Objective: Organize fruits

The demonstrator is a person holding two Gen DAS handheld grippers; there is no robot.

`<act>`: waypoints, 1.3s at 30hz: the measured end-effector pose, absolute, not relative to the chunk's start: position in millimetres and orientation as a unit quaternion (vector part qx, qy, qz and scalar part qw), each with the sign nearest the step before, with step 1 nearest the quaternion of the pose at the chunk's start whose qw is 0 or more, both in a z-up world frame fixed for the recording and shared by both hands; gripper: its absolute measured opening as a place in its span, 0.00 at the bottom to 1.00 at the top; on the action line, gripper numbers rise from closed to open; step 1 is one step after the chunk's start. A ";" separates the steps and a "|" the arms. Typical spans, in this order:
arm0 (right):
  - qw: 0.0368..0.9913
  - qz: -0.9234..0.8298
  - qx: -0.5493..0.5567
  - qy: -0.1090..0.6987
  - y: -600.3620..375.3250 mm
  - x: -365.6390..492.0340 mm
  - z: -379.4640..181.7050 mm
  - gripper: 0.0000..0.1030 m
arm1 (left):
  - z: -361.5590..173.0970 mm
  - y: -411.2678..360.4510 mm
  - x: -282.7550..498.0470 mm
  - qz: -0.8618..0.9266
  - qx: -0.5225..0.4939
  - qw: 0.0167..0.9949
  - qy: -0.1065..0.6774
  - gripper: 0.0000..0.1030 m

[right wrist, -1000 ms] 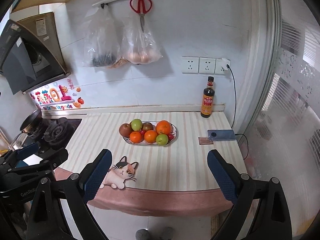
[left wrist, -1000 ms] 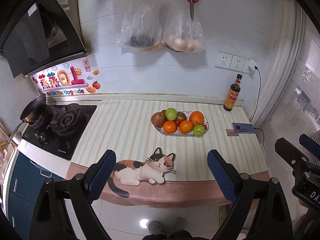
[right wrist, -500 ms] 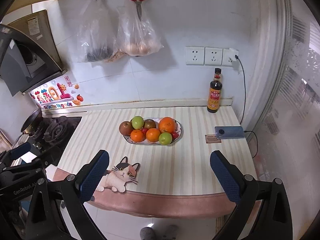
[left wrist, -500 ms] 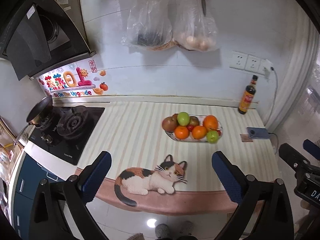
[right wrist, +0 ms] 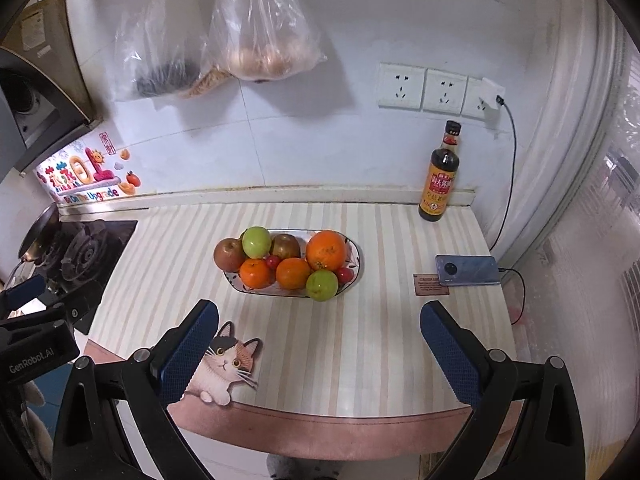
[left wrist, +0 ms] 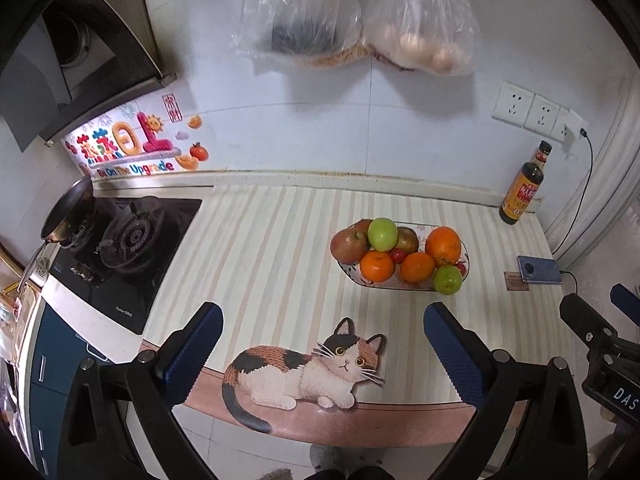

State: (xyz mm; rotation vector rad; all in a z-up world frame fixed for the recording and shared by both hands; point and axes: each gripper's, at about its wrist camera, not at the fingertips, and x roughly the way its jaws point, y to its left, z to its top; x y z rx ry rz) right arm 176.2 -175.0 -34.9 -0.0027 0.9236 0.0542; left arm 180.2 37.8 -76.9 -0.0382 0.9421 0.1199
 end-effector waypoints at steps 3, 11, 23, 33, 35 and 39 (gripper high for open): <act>0.891 0.026 -0.003 0.454 -172.9 186.3 -43.0 1.00 | -83.9 39.1 186.9 0.055 -0.021 0.884 0.464 1.00; 0.883 0.030 -0.002 0.468 -170.6 198.0 -55.7 1.00 | -92.9 38.6 195.8 0.052 -0.020 0.879 0.474 1.00; 0.882 0.031 -0.001 0.471 -170.0 202.0 -58.8 1.00 | -96.5 40.3 199.3 0.050 -0.020 0.876 0.479 1.00; 0.880 0.034 -0.004 0.474 -163.7 195.4 -58.3 1.00 | -98.3 40.3 197.6 0.046 -0.021 0.877 0.478 1.00; 0.880 0.034 -0.004 0.473 -163.2 194.7 -58.0 1.00 | -97.4 40.1 196.5 0.046 -0.021 0.877 0.477 1.00; 0.880 0.034 -0.005 0.474 -163.2 195.1 -58.1 1.00 | -94.7 39.0 193.9 0.044 -0.022 0.878 0.475 1.00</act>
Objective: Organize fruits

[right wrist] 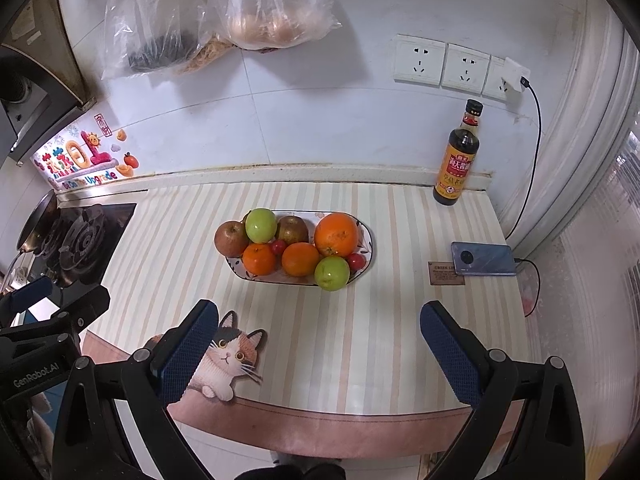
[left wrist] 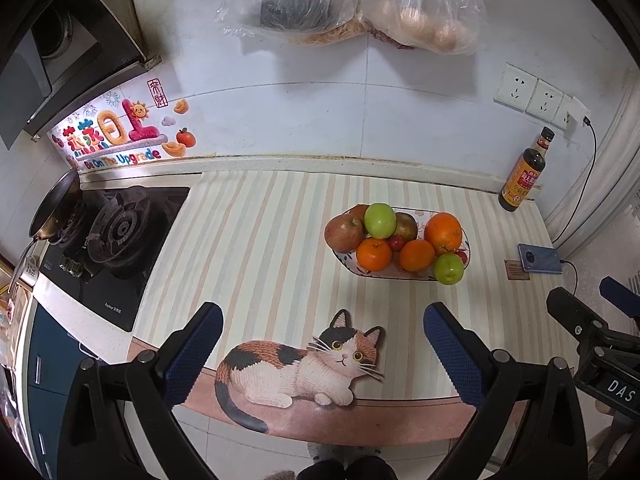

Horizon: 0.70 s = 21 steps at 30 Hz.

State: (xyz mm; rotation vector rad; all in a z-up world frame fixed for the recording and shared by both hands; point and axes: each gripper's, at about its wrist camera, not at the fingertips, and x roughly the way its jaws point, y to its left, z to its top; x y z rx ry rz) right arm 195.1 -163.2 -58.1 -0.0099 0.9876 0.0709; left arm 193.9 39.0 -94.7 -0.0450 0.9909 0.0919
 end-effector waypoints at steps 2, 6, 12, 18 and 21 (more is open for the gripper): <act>0.880 0.034 -0.003 0.474 -163.1 193.1 -57.3 1.00 | -93.7 38.7 194.2 0.044 -0.022 0.878 0.476 1.00; 0.881 0.032 -0.002 0.473 -163.8 188.4 -55.2 1.00 | -92.3 38.5 192.9 0.043 -0.023 0.878 0.476 1.00; 0.881 0.034 -0.001 0.472 -165.9 184.9 -52.6 1.00 | -89.5 37.0 188.7 0.043 -0.023 0.879 0.473 1.00; 0.881 0.036 -0.001 0.472 -165.8 181.1 -51.2 1.00 | -88.4 37.3 183.5 0.044 -0.026 0.880 0.473 1.00; 0.881 0.038 -0.001 0.472 -164.9 178.7 -50.0 1.00 | -87.3 38.9 180.0 0.046 -0.025 0.880 0.473 1.00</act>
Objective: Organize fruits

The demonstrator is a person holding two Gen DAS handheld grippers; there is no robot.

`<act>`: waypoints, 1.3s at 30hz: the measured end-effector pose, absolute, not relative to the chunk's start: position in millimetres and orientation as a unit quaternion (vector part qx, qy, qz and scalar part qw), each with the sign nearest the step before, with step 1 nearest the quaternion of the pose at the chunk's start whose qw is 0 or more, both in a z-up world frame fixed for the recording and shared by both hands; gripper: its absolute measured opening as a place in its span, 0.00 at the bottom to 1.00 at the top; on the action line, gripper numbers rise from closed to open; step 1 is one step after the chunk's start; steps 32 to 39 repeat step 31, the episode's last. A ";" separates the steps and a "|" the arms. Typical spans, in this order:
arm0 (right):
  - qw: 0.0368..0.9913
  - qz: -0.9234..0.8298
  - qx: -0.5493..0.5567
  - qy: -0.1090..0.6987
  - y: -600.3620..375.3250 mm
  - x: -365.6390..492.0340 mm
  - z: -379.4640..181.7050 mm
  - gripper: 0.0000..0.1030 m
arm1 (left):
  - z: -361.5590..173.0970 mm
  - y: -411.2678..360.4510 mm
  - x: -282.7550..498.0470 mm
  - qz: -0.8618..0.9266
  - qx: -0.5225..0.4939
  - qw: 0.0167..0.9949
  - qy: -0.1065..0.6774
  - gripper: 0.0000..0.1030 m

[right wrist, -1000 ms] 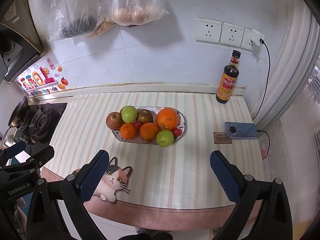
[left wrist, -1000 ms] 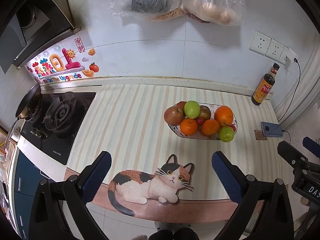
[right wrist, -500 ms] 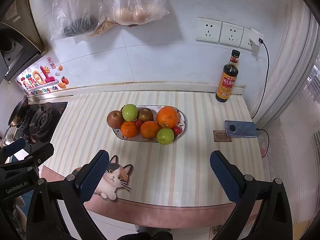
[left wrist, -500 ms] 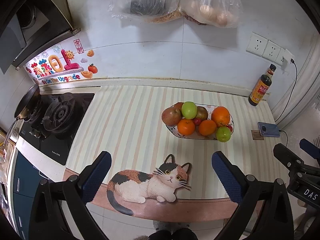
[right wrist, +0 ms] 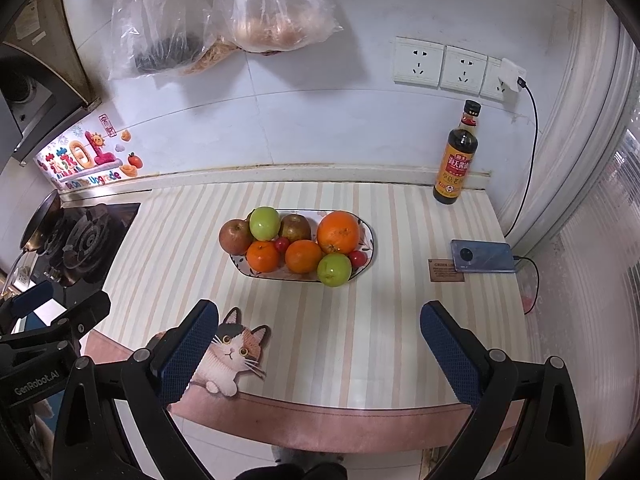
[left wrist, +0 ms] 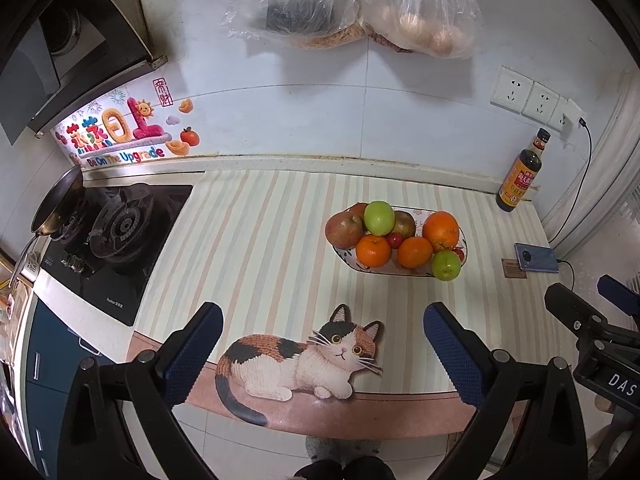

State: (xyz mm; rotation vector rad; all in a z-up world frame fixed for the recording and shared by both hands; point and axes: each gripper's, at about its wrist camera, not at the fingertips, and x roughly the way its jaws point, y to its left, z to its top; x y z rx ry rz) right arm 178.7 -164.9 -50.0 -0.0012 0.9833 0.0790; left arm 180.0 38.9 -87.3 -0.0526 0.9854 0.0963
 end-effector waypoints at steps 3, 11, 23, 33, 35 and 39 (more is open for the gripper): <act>0.881 0.039 -0.001 0.471 -164.2 176.7 -48.7 1.00 | -85.8 39.6 177.3 0.048 -0.026 0.880 0.471 1.00; 0.882 0.041 0.000 0.470 -163.6 174.3 -46.9 1.00 | -84.5 40.2 174.6 0.048 -0.026 0.881 0.469 1.00; 0.882 0.043 0.003 0.469 -162.7 170.3 -43.9 1.00 | -79.3 40.0 170.3 0.048 -0.026 0.884 0.465 1.00; 0.882 0.043 0.003 0.469 -161.6 168.1 -41.5 1.00 | -78.6 41.2 169.2 0.048 -0.026 0.884 0.464 1.00; 0.882 0.043 0.003 0.469 -161.6 168.1 -41.5 1.00 | -78.6 41.2 169.2 0.048 -0.026 0.884 0.464 1.00; 0.882 0.043 0.003 0.469 -161.6 168.1 -41.5 1.00 | -78.6 41.2 169.2 0.048 -0.026 0.884 0.464 1.00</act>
